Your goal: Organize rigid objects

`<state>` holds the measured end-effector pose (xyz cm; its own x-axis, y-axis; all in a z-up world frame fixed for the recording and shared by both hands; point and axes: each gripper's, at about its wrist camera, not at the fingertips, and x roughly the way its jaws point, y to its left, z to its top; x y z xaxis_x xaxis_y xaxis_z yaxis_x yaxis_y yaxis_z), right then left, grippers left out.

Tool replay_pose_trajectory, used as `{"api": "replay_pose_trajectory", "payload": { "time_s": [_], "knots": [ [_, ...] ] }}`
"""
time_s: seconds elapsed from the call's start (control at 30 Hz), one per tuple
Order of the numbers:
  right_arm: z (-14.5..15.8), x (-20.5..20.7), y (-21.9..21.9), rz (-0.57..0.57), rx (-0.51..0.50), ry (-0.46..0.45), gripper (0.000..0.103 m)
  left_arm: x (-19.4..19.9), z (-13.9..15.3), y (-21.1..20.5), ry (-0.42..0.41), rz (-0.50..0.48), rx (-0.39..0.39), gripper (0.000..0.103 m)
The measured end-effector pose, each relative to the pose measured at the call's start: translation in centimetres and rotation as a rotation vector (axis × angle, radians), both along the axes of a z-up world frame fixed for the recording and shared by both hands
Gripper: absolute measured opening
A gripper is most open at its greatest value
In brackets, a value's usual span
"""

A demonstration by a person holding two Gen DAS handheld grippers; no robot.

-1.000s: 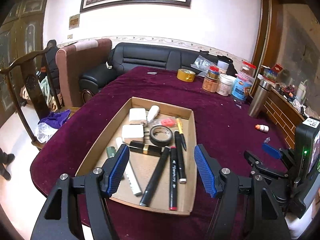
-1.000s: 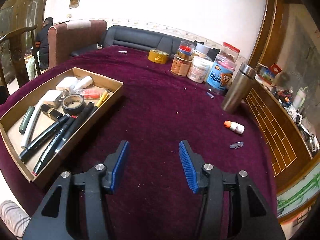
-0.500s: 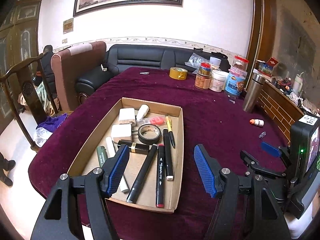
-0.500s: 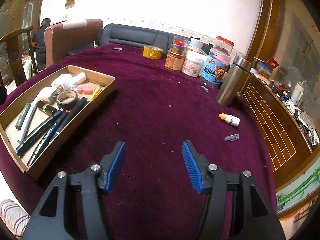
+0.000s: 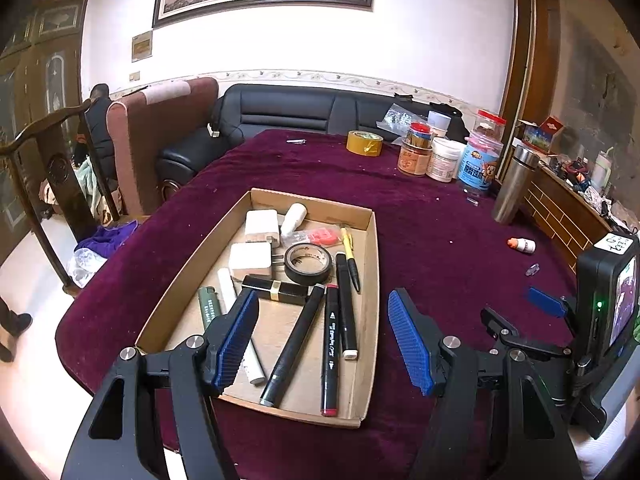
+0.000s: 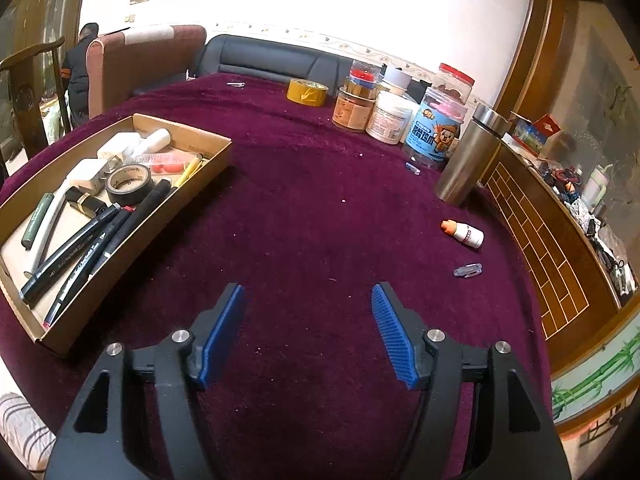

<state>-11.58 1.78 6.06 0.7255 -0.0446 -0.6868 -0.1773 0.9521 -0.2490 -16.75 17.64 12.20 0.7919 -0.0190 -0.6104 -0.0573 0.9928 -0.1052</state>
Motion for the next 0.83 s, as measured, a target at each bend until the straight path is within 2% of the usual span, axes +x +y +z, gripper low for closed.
{"api": "replay_pose_trajectory", "payload": {
  "time_s": [0.13, 0.23, 0.27, 0.3, 0.37, 0.43, 0.47, 0.5, 0.67, 0.73, 0.83],
  "knots": [
    [-0.2, 0.1, 0.2, 0.005, -0.003, 0.009, 0.065, -0.3, 0.3, 0.5, -0.033, 0.046, 0.026, 0.062],
    [-0.3, 0.2, 0.2, 0.007, -0.002, 0.012, 0.065, -2.2, 1.5, 0.3, -0.162, 0.169, 0.143, 0.064],
    [-0.3, 0.3, 0.2, 0.008, -0.001, 0.011, 0.065, -3.3, 2.4, 0.2, -0.229, 0.222, 0.181, 0.086],
    [-0.3, 0.3, 0.3, 0.009, -0.001, 0.012, 0.065, -3.9, 2.8, 0.1, -0.264, 0.241, 0.186, 0.102],
    [-0.3, 0.3, 0.5, 0.015, -0.001, 0.012, 0.065, -4.5, 3.1, 0.5, -0.315, 0.251, 0.137, 0.102],
    [-0.2, 0.1, 0.7, 0.024, -0.003, 0.009, 0.065, -3.1, 2.8, 0.9, -0.229, 0.213, 0.106, 0.102],
    [-0.2, 0.0, 0.8, 0.030, -0.006, 0.008, 0.065, -1.7, 2.1, 0.9, -0.145, 0.163, 0.102, 0.102],
    [-0.2, 0.0, 0.9, 0.035, -0.008, 0.008, 0.065, -1.1, 1.5, 1.1, -0.105, 0.158, 0.097, 0.102],
    [-0.2, 0.0, 0.9, 0.053, 0.001, 0.009, 0.065, 0.0, -0.7, 0.9, -0.014, 0.191, 0.094, 0.102],
    [-0.2, 0.1, 0.7, 0.055, 0.014, 0.010, 0.065, 0.8, -1.6, 1.0, 0.071, 0.220, 0.093, 0.102],
    [-0.2, 0.5, -0.2, 0.046, 0.037, 0.021, 0.065, 1.2, -2.7, 0.2, 0.149, 0.193, 0.083, 0.102]
  ]
}}
